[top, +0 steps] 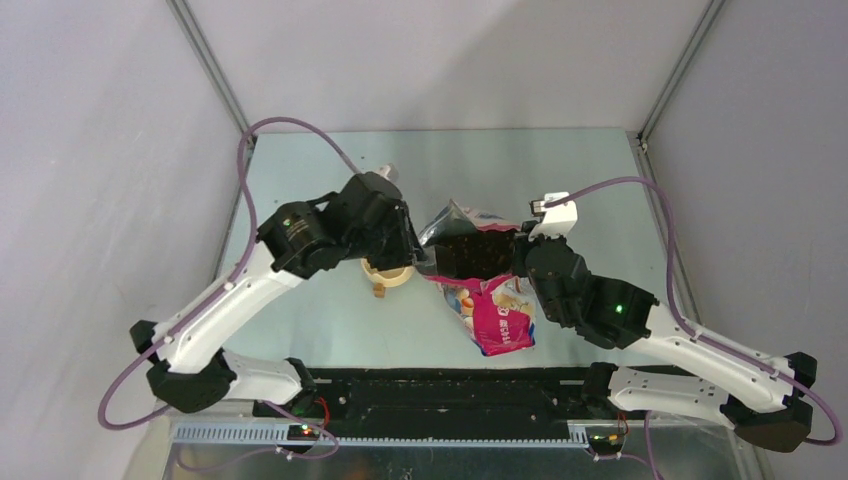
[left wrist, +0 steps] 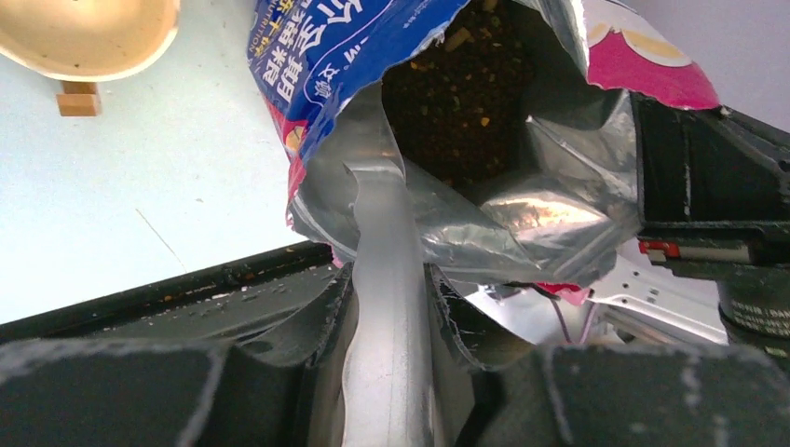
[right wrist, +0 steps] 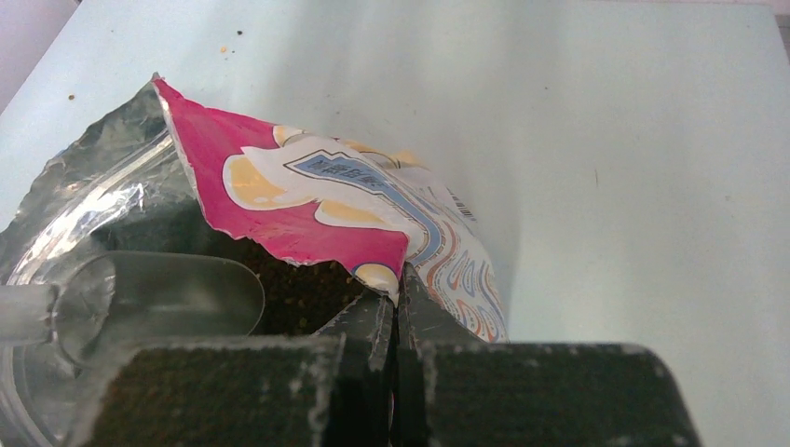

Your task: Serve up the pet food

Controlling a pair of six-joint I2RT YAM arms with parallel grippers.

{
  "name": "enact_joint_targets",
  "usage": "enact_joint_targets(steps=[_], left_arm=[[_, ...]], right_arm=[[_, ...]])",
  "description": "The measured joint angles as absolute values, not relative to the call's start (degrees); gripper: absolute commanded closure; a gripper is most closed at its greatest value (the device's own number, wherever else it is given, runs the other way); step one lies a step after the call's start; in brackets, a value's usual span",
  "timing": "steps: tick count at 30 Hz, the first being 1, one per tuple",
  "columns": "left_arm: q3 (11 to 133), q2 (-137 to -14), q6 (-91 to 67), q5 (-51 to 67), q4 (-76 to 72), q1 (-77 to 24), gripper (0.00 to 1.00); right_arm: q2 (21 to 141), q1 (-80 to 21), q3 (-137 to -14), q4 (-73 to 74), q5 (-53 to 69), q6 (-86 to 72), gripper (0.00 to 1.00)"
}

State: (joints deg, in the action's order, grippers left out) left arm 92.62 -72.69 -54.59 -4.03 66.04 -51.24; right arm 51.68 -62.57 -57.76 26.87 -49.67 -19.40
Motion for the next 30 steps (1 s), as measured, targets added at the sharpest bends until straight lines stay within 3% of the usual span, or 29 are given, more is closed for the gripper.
enact_joint_targets(steps=[17,30], left_arm=[[111.8,-100.4,-57.3,-20.1,80.6,-57.3,1.0],[103.1,-98.1,-49.1,-18.8,71.9,-58.4,1.0]], right_arm=[[51.4,-62.8,-57.8,27.2,-49.6,-19.2,1.0],[52.1,-62.9,-57.8,26.3,-49.6,-19.7,1.0]])
